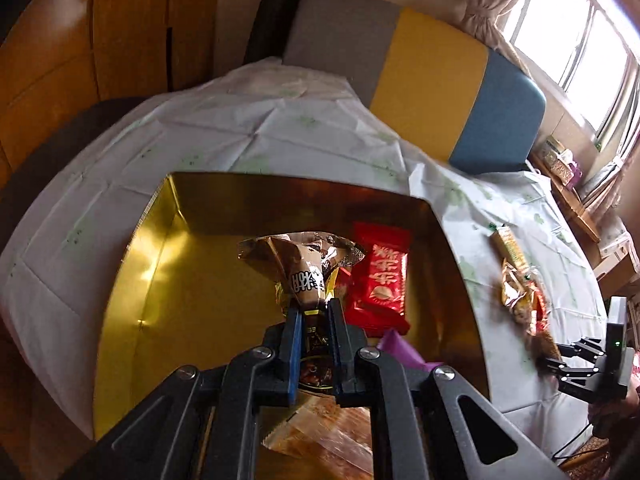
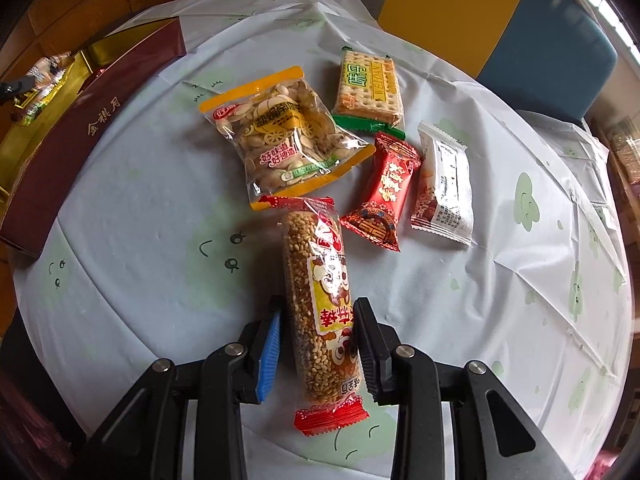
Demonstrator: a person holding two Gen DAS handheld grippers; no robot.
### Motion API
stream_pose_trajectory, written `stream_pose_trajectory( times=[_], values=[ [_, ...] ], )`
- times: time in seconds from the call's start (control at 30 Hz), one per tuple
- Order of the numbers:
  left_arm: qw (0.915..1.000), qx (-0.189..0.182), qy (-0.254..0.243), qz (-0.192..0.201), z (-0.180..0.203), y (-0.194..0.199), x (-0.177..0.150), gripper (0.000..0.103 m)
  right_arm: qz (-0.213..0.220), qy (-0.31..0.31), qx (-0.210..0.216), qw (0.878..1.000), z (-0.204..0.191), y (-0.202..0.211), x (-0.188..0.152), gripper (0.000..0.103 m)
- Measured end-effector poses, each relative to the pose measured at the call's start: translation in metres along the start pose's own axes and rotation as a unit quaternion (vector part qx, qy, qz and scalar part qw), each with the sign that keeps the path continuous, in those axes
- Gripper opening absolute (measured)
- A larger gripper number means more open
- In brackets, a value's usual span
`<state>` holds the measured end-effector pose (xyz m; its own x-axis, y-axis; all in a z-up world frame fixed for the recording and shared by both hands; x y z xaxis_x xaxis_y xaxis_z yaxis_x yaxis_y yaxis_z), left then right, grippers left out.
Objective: Organize snacks
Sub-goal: 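Lower the brown packet into the tray and open the left tool while the right holds the peanut bar, then lift the peanut bar with the right tool and carry it toward the tray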
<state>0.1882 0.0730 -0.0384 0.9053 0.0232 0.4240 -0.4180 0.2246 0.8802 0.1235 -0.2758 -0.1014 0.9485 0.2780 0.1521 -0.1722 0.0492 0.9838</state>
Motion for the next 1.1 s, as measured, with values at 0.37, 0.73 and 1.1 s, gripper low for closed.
stream_pose_trajectory(
  times=[0.37, 0.73, 1.1],
  values=[
    [0.9984, 0.014, 0.046, -0.032, -0.019, -0.032, -0.005, 0.028, 0.0, -0.003, -0.01, 1.0, 0.004, -0.003, -0.001, 0.046],
    [0.9963, 0.075, 0.038, 0.015, -0.021, 0.017, -0.024, 0.029, 0.001, 0.0, -0.017, 1.0, 0.005, -0.004, 0.0, 0.046],
    [0.9929, 0.108, 0.0, 0.051, 0.009, 0.043, -0.061, 0.029, 0.0, -0.004, -0.009, 1.0, 0.0, -0.001, -0.004, 0.039]
  ],
)
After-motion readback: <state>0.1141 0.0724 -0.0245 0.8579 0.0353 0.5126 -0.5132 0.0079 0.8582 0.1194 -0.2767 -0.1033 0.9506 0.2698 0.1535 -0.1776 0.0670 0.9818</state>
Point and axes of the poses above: each gripper's, at about its wrist camera, not at the fingertips, and y roughly against the way its jaws point, z to its right, x to its top, the point moved 4 cm from there along -y, roughly the way its jaws point, and after that the axes turned 9 degrees about -z, right-handed, at the moved point
